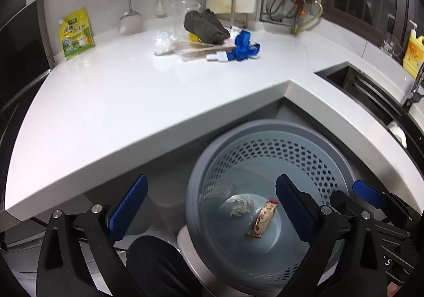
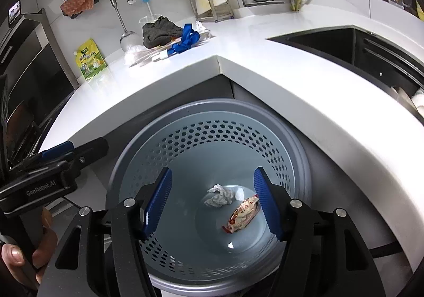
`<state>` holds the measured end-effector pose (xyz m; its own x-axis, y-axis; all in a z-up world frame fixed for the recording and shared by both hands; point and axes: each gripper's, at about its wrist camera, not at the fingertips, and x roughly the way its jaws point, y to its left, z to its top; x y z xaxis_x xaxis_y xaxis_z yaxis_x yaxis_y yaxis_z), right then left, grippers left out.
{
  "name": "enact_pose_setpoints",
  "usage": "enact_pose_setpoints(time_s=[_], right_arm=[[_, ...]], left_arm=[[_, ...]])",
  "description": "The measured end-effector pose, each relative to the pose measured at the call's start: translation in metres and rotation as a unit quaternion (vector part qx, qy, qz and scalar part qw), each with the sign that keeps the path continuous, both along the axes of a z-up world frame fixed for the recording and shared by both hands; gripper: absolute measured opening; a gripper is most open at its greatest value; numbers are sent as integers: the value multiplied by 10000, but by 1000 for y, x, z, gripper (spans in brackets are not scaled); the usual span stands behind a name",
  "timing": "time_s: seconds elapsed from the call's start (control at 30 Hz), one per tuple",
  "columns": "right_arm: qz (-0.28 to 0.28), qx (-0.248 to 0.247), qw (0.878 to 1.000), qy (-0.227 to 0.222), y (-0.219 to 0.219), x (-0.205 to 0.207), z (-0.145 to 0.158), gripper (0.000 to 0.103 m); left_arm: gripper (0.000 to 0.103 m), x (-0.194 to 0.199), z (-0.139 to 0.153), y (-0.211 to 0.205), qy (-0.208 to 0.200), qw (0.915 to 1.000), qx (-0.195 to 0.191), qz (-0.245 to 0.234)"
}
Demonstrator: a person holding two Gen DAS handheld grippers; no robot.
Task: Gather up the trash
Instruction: 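Open both grippers to drop the wrapper and paper into the bin, then grasp the blue ribbon tag with the right gripper while the left gripper grasps the plastic bag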
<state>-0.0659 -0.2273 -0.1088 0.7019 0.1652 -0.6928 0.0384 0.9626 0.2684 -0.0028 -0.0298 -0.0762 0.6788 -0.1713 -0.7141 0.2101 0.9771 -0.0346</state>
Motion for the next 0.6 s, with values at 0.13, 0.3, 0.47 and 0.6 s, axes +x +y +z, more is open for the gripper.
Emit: enact_pose_setpoints(time_s=[0.13,0.3,0.47,0.6], right_arm=[[11,-54,9999,-95,3,7,10,65],[40,-170,9996,-238,6,25,23,67],[28,-220,9991,-352,7,52,32,67],[69,-279,9988,-407,10,76,39,67]], left_arm=[[96,6,8,8,-91,9999,-41,87],[97,18,22,18,-320,9993,-85,197],[97,40,32,26,-547,9979,-99,336],[97,63,38,32,-591,9972,-119,435]])
